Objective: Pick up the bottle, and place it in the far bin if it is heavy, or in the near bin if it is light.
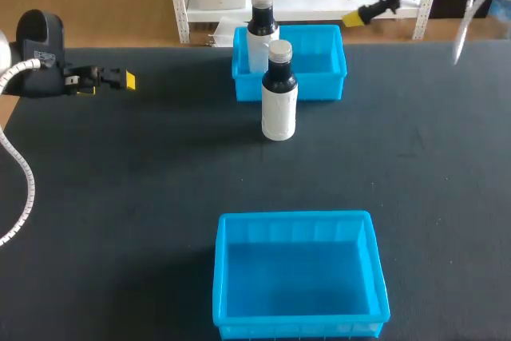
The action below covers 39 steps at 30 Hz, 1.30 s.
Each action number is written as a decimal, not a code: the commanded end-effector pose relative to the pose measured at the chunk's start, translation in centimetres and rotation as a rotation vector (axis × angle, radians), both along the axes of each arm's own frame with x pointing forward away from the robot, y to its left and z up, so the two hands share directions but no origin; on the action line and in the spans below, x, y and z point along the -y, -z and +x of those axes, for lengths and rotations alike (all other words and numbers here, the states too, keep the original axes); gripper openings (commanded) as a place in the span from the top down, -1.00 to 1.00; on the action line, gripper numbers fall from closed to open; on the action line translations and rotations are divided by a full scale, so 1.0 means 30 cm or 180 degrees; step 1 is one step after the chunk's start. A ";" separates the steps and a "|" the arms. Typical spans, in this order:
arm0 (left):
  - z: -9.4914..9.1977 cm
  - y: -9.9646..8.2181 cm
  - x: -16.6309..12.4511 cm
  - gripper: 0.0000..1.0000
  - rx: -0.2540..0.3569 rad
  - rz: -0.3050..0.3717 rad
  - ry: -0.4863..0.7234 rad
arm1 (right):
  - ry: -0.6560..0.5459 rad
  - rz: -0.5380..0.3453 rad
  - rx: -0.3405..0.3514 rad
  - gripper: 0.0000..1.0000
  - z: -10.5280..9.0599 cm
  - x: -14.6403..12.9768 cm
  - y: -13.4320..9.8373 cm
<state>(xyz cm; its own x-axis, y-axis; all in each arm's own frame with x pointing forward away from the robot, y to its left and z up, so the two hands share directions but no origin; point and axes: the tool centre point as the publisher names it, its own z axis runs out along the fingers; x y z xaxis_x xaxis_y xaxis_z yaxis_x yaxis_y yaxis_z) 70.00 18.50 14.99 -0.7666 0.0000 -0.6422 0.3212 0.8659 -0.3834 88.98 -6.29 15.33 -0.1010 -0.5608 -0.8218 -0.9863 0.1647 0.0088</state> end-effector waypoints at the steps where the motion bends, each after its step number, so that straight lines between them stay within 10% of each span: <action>1: 0.000 0.000 0.000 -1.00 0.0000 0.0000 0.0000 | 0.0404 0.0041 0.0330 -1.00 -0.232 0.025 -0.029; 16: 0.000 0.000 0.000 -1.00 0.0000 0.0000 0.0000 | 0.0117 0.0260 0.0144 -1.00 -0.408 -0.110 0.015; 39: 0.000 0.000 0.000 -1.00 0.0000 0.0000 0.0000 | -0.0312 0.0361 -0.0099 -1.00 -0.427 -0.338 0.065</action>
